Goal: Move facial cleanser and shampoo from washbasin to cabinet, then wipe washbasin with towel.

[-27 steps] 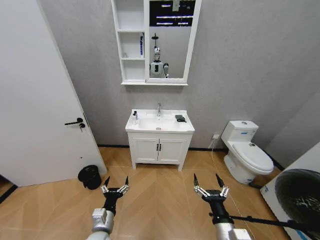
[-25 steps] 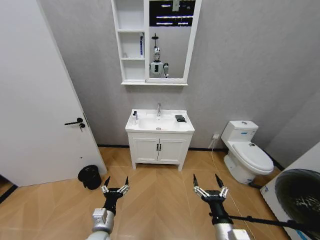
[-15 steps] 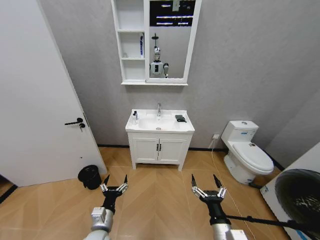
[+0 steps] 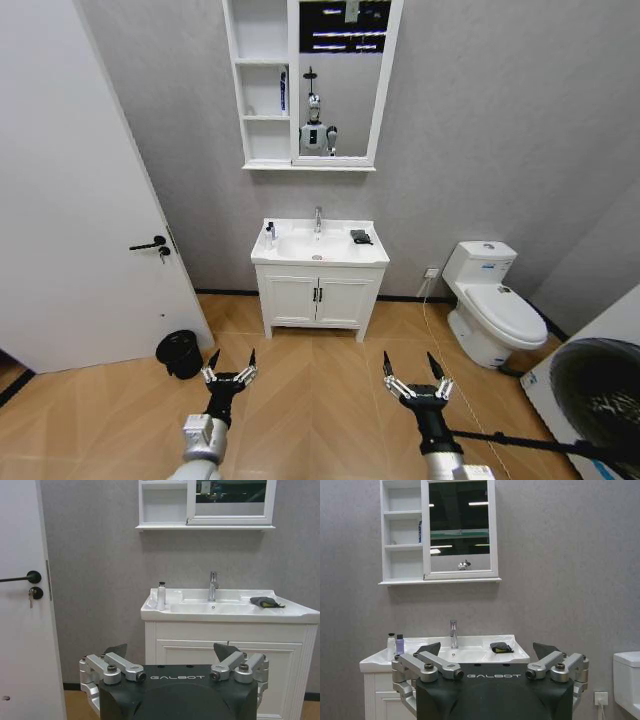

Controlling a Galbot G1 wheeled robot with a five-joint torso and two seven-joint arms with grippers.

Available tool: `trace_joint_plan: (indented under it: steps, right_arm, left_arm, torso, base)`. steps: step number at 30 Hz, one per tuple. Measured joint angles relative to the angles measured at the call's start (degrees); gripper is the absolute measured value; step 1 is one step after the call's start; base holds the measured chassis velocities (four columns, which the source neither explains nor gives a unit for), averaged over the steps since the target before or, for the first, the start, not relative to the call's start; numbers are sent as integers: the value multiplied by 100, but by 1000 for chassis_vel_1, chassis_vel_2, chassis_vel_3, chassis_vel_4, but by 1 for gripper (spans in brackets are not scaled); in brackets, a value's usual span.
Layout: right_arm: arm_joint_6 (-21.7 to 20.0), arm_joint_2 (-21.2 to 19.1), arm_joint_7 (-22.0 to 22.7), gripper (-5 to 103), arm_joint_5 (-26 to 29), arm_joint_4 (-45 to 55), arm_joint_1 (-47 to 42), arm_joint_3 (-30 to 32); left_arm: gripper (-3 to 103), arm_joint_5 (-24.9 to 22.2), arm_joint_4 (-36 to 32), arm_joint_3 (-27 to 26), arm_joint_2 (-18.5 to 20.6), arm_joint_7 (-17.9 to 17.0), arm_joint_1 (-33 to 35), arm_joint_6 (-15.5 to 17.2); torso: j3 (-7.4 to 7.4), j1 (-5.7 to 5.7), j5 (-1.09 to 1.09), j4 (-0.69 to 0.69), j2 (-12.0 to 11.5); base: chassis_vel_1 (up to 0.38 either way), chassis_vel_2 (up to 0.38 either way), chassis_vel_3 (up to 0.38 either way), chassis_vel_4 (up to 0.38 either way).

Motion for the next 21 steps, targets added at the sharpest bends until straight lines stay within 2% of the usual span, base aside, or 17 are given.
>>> trace_joint_plan:
  steps: [6,15,21]
  right_arm:
    - [-36,-61,-14,100,101,-25,6,85]
    - [151,-22,-72,100,163,-123,-43,9]
    - [193,13,-113,100,151,-69,-46,0]
  left_arm:
    - [98,2,6,-2,-11,2,-30,22]
    - [98,51,58,22,-36,11,-2,-4]
    - [98,72,58,101,-55,12,-71,3]
  torso:
    - [0,0,0,0,0]
    - [0,-1,0,0,0]
    - [0,-1,0,-1,1]
  base:
    - [0,0,0,0]
    - [0,0,0,0]
    - [-119,83,119,-114]
